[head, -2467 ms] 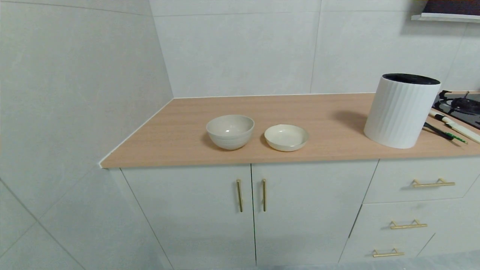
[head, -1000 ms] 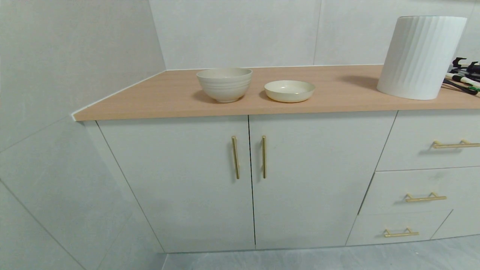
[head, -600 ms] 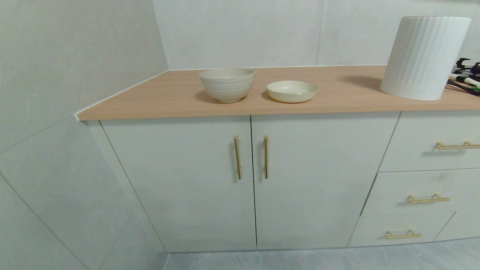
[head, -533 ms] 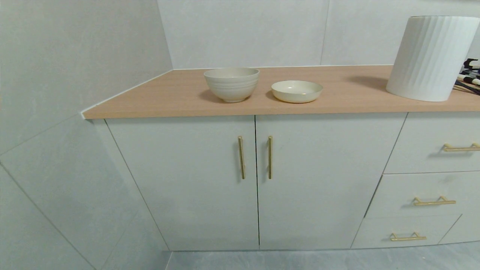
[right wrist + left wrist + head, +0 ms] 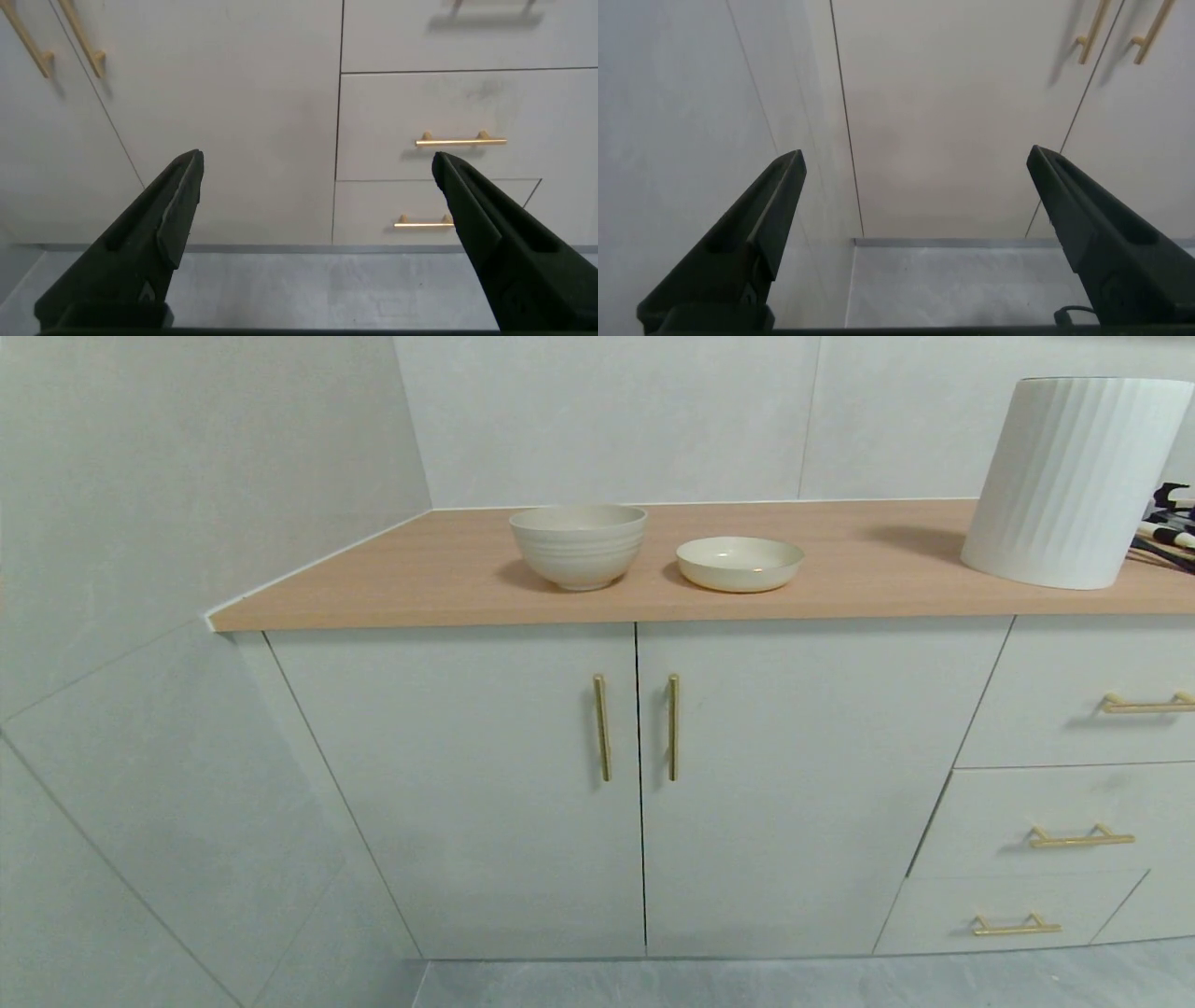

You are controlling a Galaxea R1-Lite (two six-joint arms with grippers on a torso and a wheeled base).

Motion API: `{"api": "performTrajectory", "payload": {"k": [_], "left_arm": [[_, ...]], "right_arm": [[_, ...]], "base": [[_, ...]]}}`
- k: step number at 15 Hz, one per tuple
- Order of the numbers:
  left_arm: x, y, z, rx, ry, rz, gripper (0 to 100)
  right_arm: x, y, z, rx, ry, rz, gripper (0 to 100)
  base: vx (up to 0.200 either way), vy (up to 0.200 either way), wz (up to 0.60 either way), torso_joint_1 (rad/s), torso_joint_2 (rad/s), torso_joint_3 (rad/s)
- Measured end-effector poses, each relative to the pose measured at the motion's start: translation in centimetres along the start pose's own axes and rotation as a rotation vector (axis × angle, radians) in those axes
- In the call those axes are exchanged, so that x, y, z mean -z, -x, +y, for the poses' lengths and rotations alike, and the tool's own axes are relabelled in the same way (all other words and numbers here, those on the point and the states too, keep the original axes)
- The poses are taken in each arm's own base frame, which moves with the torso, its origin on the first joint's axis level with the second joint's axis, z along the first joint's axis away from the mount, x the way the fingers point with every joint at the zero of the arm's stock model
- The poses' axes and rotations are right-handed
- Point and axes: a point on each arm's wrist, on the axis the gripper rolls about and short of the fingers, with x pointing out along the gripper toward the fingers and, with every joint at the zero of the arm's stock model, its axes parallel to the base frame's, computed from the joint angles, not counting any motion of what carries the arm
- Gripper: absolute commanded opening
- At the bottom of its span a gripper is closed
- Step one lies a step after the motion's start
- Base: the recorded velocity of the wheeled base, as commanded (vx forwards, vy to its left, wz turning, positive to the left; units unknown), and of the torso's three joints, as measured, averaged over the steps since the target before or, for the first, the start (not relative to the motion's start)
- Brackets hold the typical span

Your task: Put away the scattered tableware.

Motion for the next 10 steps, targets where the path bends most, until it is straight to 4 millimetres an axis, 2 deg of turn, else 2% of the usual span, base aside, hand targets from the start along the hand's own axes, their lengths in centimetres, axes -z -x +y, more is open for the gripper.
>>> {"api": "performTrajectory", "payload": {"k": [8, 10], "left_arm": [[0.0, 0.0, 0.0, 0.0, -0.001, 0.0, 100], [0.0, 0.0, 0.0, 0.0, -0.002, 0.0, 100]], "right_arm": [[0.0, 0.0, 0.1, -0.028, 0.035, -0.002, 100], [-1.2, 0.3, 0.3, -0.108, 0.022, -0.022, 100]], "base": [[0.0, 0.0, 0.0, 0.0, 0.0, 0.0], [0.0, 0.0, 0.0, 0.0, 0.0, 0.0]]}}
